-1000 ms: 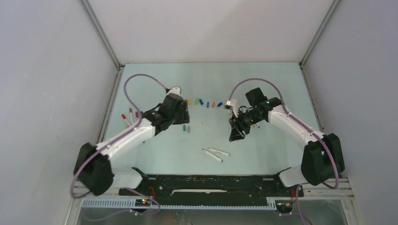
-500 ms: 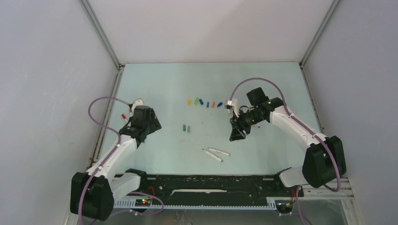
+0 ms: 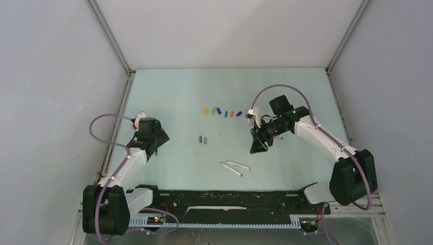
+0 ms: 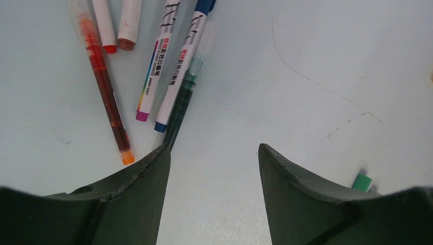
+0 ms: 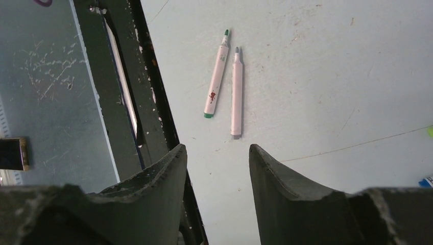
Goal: Open the pen caps
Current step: Pick up the pen from the center of the board.
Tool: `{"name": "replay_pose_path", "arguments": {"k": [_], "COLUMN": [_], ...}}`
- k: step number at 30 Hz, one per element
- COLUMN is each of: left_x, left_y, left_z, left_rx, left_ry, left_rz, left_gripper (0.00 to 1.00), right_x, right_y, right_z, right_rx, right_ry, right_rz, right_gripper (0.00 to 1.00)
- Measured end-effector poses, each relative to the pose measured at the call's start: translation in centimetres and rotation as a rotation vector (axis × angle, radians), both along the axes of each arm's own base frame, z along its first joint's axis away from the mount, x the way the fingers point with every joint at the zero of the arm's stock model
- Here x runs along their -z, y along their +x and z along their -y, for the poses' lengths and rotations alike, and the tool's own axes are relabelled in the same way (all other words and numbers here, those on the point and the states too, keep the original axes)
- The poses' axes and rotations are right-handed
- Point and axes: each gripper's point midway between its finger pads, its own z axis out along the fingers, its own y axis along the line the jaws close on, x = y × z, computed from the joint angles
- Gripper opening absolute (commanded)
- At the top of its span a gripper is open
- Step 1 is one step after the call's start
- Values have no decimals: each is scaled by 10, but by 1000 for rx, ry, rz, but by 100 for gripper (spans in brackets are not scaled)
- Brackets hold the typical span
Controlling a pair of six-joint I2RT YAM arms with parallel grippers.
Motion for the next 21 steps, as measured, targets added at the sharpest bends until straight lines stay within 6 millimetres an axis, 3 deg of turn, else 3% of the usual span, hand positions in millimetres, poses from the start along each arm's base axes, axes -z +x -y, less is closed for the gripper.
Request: {"name": "replay_pose_path", "arguments": {"k": [5,21], "left_x": [14,38], "left_y": [2,-7], "left_z": [-5,-17], "left_rx": [-26,-70], "left_ry": [-32,-30], "left_rz": [-38,-138], "left_gripper": [57,56], "right_x": [-3,-8], "right_y": [-1,-3], "right_z": [-1,-2], "right_rx": [-2,-11], "right_ry": [8,29], "right_rz": [5,12], "right_gripper": [51,51]}}
